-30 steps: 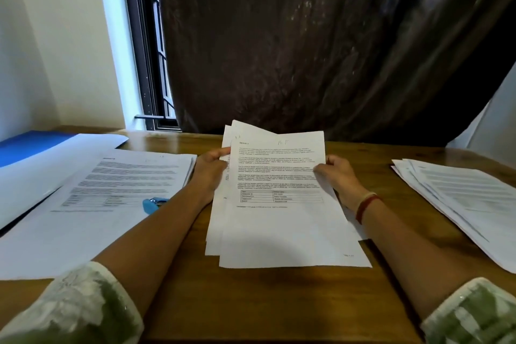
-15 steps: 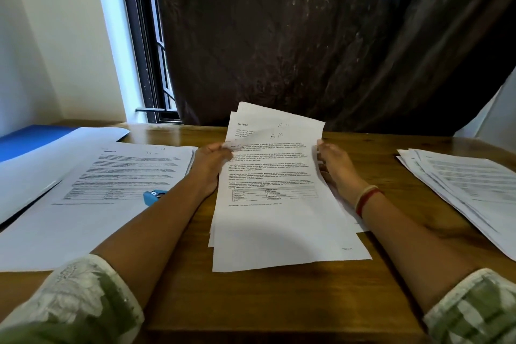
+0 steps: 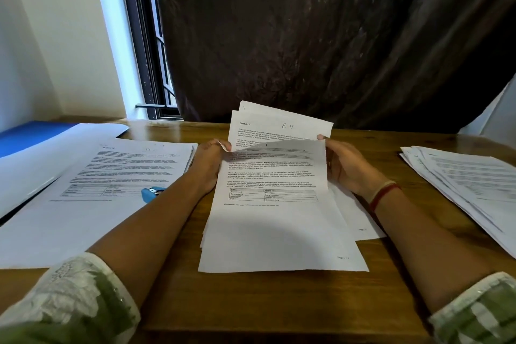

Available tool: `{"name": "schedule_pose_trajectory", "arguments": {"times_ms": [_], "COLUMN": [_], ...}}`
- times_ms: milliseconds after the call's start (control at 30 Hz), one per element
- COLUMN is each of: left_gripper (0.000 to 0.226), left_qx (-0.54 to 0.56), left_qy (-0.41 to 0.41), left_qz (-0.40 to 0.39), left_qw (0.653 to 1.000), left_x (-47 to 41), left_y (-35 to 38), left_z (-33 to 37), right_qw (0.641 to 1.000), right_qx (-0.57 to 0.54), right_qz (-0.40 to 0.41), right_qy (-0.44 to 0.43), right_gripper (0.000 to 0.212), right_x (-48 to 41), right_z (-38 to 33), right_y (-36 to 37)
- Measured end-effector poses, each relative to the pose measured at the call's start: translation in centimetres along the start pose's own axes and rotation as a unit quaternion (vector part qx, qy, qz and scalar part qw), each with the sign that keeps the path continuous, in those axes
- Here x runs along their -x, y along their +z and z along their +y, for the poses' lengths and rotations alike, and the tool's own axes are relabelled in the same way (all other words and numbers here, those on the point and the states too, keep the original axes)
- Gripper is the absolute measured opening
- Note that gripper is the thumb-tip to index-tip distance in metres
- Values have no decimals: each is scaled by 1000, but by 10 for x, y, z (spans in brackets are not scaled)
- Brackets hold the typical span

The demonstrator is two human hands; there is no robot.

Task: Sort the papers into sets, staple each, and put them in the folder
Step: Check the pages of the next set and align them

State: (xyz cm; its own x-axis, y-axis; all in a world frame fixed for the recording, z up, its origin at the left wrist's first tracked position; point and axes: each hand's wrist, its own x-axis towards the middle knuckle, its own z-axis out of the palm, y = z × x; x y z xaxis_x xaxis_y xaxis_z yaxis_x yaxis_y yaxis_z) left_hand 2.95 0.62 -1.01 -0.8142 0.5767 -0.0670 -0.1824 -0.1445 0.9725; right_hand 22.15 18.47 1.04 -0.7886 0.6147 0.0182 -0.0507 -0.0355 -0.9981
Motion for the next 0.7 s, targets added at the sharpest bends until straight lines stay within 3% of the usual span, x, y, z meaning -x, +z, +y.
{"name": "schedule_pose_trajectory", "arguments": {"times_ms": [133, 200, 333, 400, 533, 633, 700], "left_gripper": [8, 9, 9, 8, 18, 14, 9], "left_qx": [-6, -7, -5, -13, -24, -31, -32], "left_qy": [-3, -1, -6, -5, 2, 15, 17], "left_qz": [4, 4, -4, -5, -2, -4, 4], "left_qw": [1000, 1000, 1000, 1000, 1000, 999, 999], "left_x": [-2, -4, -2, -1, 1, 1, 2], "left_y": [-1, -2, -3, -3, -3, -3, -3], "left_z": [-1, -2, -2, -1, -1, -1, 0], "right_qw": [982, 966, 981, 977, 952, 947, 947], "right_qx": [51, 77, 53, 47, 54, 64, 45], "right_qz": [141, 193, 151, 177, 268, 281, 280], "right_qy": [-111, -154, -109, -106, -138, -143, -150], "right_gripper": [19, 28, 50, 54, 38, 19, 18], "right_x": [2, 0, -5, -7, -9, -11, -10], "right_z": [3, 5, 11, 12, 8, 10, 13], "right_y": [7, 5, 5, 8, 9, 7, 7]}}
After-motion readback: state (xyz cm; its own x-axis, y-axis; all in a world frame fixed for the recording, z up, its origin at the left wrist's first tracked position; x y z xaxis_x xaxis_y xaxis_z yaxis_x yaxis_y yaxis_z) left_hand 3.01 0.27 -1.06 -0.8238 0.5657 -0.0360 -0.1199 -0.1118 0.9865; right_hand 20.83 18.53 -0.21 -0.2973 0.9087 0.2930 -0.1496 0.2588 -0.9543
